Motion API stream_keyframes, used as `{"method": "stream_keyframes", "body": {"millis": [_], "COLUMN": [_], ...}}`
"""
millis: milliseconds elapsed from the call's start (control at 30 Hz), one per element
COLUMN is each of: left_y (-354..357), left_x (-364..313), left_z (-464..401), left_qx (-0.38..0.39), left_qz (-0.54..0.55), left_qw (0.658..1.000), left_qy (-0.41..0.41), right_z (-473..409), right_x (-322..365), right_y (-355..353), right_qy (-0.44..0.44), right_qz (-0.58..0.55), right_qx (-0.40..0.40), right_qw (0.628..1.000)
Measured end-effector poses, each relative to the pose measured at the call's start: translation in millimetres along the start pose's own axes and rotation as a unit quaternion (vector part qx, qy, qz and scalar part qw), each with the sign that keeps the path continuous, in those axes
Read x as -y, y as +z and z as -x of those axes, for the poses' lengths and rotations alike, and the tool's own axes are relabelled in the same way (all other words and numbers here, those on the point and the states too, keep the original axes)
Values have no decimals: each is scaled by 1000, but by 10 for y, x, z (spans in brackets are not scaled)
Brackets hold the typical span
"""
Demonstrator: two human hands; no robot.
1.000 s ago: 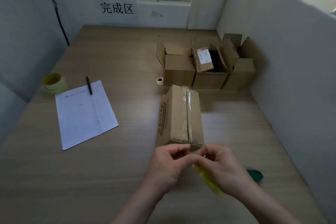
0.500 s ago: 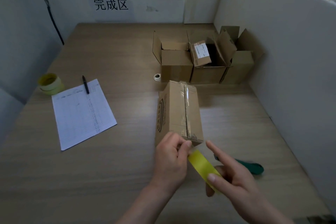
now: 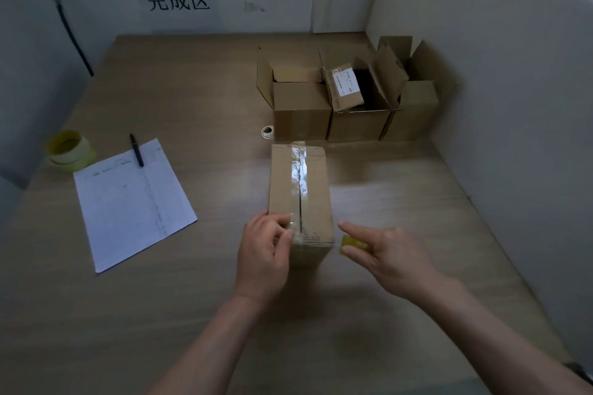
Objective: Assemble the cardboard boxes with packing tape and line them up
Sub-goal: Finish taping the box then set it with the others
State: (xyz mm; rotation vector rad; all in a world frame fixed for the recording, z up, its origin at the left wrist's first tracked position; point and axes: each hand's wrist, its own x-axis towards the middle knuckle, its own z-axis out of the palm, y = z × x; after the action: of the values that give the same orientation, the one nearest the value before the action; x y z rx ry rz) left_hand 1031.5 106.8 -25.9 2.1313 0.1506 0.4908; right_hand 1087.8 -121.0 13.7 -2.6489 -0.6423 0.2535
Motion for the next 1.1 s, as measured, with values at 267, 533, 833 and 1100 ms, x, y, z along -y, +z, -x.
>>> {"method": "stream_keyframes", "body": {"millis": [267,533,833,1100], "left_y": [-267,-142,-88,-57], "left_x": [228,347,309,267], "left_z": [35,54,67,145], "left_qx": [9,-23,-75,-113], "left_qz": [35,107,118,58], "left_qw": [998,988,977,985], "left_qy": [-57,-112,-162,-115], "right_z": [-241,-198,-219,-318], "right_x": [281,510,566,580], "right_y": [122,84,90,70], "right_qy": [-49,4,32,22], "right_qz": [102,206,159,147], "right_qx": [33,85,56,49], "right_qw": [993,975,985,988]}}
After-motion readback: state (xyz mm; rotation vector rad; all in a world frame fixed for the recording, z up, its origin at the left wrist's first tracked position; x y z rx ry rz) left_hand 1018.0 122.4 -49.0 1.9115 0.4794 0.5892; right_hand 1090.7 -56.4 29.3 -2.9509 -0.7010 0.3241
